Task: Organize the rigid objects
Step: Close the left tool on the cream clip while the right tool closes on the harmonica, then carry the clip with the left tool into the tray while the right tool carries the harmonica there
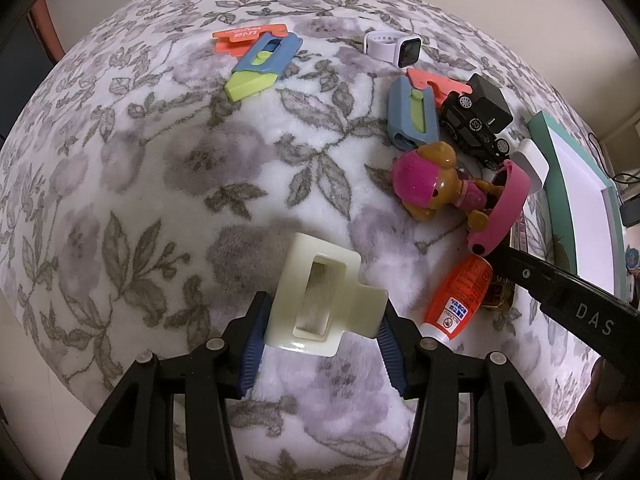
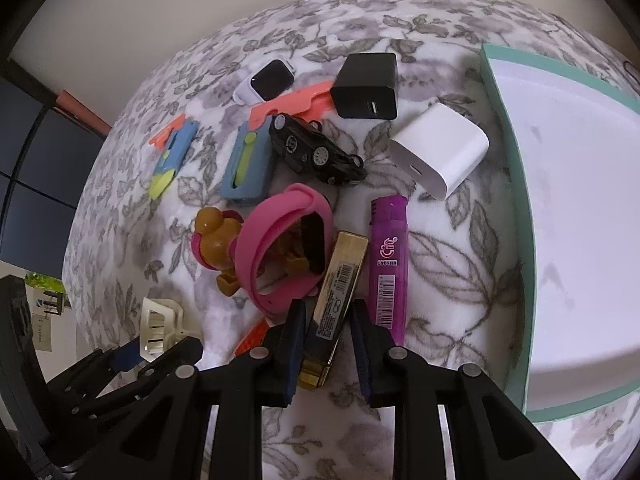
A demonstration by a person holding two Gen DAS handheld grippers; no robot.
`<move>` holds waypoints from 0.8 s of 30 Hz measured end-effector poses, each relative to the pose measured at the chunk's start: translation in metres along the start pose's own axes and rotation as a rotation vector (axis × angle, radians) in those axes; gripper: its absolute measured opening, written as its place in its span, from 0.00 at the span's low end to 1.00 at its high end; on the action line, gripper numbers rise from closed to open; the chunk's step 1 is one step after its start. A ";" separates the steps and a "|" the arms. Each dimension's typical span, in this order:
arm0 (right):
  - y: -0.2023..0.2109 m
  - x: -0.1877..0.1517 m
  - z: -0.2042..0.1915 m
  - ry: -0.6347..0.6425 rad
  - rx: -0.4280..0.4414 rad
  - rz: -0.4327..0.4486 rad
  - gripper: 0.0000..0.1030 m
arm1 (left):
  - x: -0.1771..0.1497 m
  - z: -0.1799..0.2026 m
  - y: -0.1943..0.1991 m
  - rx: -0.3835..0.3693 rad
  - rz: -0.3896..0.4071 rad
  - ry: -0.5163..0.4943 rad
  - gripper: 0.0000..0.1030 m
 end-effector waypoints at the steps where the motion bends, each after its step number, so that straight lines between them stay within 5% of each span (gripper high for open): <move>1: 0.000 0.000 0.000 -0.002 0.001 0.000 0.23 | 0.000 0.000 -0.001 0.001 0.001 -0.001 0.51; 16: 0.032 -0.002 0.021 -0.082 0.066 0.054 0.17 | 0.022 0.012 0.027 0.003 0.000 0.008 0.51; 24: 0.072 0.004 0.035 -0.145 0.120 0.160 0.17 | 0.059 0.047 0.070 0.008 0.066 -0.032 0.51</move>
Point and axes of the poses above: each gripper's, at about its wrist camera, not at the fingertips, and y roughly against the way its jaws point, z to its right, x to its top, the point moved 5 cm from there along -y, roughly the way its jaws point
